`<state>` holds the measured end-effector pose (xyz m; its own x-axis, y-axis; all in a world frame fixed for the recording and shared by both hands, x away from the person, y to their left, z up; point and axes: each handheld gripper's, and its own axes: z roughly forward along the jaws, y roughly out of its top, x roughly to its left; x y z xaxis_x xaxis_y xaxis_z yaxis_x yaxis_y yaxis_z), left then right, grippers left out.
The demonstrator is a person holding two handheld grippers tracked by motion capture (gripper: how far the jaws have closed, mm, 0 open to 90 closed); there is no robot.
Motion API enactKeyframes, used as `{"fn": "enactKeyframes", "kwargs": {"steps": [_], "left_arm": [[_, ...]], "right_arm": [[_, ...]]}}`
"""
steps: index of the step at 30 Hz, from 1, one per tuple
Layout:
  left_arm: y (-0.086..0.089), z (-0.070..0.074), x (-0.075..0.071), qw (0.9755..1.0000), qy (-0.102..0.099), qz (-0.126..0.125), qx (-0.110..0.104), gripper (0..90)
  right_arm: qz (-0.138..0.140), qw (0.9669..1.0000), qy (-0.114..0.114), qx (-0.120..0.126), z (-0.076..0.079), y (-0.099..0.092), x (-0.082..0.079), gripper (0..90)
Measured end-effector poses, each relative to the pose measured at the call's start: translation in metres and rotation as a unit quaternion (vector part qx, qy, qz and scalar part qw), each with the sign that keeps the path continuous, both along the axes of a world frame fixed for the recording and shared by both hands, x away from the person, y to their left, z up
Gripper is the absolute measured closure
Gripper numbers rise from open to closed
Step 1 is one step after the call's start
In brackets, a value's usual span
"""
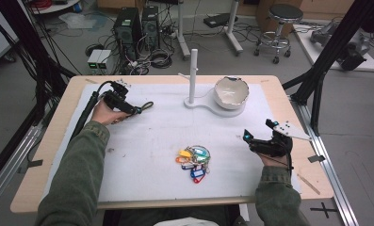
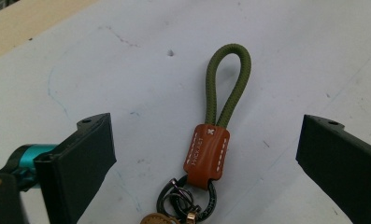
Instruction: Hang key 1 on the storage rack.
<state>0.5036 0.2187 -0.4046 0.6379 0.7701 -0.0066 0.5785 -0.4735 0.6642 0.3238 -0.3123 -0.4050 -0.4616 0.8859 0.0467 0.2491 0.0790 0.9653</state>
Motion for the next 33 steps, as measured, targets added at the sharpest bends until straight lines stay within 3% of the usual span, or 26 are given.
{"fn": "enactKeyframes", "kwargs": {"steps": [11,25,28,30,33], "left_arm": [[-0.004,-0.014,0.003,0.9993,0.022,-0.018,0.025,15.8],[-0.005,-0.019,0.004,0.9990,0.029,-0.019,0.029,34.9],[-0.006,-0.021,0.004,0.9989,0.029,-0.019,0.033,44.0],[-0.007,-0.022,0.003,0.9984,0.024,-0.021,0.047,47.9],[-0.006,-0.022,0.004,0.9983,0.031,-0.026,0.042,57.9]], "right_arm": [[0.002,1.0000,0.000,-0.001,-0.001,0.001,0.001,0.7],[0.003,1.0000,0.002,-0.001,-0.001,0.000,0.000,0.7],[0.003,1.0000,0.000,-0.002,-0.001,0.000,0.000,0.7],[0.003,1.0000,0.000,-0.003,-0.001,0.000,0.000,0.7],[0.003,1.0000,0.001,-0.003,-0.001,0.000,0.000,0.7]]}}
